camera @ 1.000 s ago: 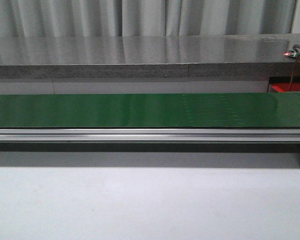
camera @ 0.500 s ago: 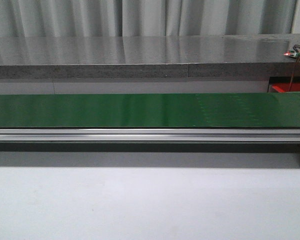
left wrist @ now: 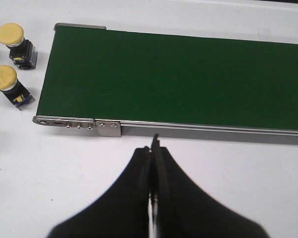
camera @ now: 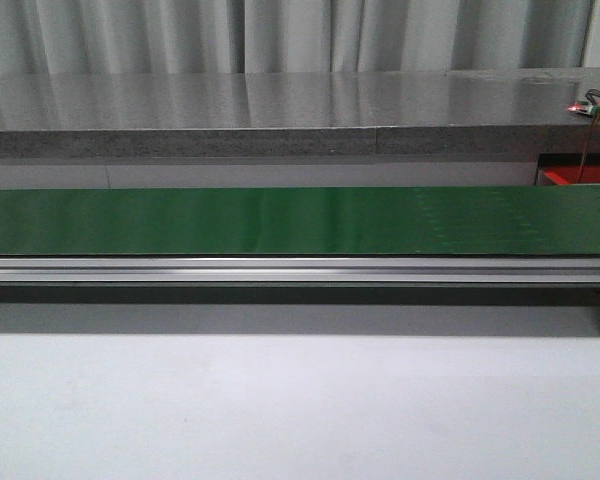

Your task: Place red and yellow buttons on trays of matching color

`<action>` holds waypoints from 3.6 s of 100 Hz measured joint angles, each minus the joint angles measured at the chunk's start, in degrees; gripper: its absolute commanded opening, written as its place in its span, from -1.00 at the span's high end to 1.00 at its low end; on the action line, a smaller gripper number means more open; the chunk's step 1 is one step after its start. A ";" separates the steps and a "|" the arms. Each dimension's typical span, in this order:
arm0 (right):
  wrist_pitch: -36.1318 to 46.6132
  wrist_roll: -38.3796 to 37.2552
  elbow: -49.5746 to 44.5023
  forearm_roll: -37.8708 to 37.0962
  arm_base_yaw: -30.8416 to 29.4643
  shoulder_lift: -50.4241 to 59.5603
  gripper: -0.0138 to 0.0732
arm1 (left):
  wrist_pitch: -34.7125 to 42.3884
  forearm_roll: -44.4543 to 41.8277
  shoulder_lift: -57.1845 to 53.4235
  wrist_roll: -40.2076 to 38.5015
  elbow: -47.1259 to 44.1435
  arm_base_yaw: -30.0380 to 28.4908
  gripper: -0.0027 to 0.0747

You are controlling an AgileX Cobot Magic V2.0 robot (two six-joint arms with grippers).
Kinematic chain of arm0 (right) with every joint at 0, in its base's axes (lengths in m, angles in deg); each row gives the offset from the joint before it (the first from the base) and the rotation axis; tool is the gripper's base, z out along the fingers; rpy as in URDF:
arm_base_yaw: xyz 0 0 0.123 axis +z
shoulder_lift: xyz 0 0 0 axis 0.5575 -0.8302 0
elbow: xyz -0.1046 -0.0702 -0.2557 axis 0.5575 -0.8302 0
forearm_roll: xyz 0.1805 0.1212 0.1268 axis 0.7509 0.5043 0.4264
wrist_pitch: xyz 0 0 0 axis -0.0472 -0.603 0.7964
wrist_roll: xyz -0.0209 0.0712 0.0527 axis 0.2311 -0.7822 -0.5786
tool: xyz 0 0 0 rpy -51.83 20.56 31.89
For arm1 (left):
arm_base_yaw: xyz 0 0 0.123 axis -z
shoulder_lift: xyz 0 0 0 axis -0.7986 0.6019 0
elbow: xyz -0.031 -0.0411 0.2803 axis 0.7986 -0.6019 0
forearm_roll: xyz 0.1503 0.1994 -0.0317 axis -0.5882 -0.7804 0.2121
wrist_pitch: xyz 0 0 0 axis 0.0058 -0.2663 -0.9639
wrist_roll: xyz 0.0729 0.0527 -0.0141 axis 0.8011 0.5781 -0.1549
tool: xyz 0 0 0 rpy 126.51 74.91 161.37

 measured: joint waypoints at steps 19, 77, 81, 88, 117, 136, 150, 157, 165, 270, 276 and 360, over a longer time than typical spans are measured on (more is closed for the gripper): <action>0.00 0.00 -0.58 0.00 0.00 1.47 0.85 | 0.00 0.00 0.00 0.00 0.00 0.00 0.98; 0.00 0.14 -0.58 0.00 0.00 1.47 0.85 | 0.00 0.00 0.00 0.00 0.00 0.00 0.98; 0.00 0.13 -0.58 0.00 0.00 1.47 0.85 | 0.00 0.00 0.00 0.00 0.00 0.00 0.98; 0.00 0.13 -0.58 0.00 0.00 1.47 0.85 | 0.00 0.00 0.00 0.00 0.00 0.00 0.98; 0.00 0.13 -0.58 0.00 0.00 1.47 0.85 | 0.00 0.00 0.00 0.00 0.00 0.00 0.98; 0.00 0.13 -0.58 0.00 0.00 1.47 0.85 | 0.00 0.10 0.00 0.00 0.00 0.00 0.98; 0.00 0.13 -0.58 0.00 0.00 1.47 0.85 | 0.00 0.10 0.00 0.00 0.00 0.00 0.98; 0.00 0.13 -0.58 0.00 0.00 1.47 0.85 | 0.00 0.10 0.00 0.00 0.00 0.00 0.98; 0.00 0.13 -0.58 0.00 0.00 1.47 0.85 | 0.00 0.10 0.00 0.00 -0.03 0.00 0.98; 0.00 0.13 -0.58 0.00 0.00 1.47 0.85 | 0.86 -7.83 3.22 -2.53 -0.03 -14.70 0.92; 0.00 0.13 -0.58 0.00 0.00 1.47 0.85 | 1.91 -7.69 4.43 -2.53 -0.03 -15.75 0.77; 0.00 0.13 -0.58 0.00 0.00 1.47 0.85 | 7.17 -4.44 25.16 -5.65 8.05 -18.45 -0.29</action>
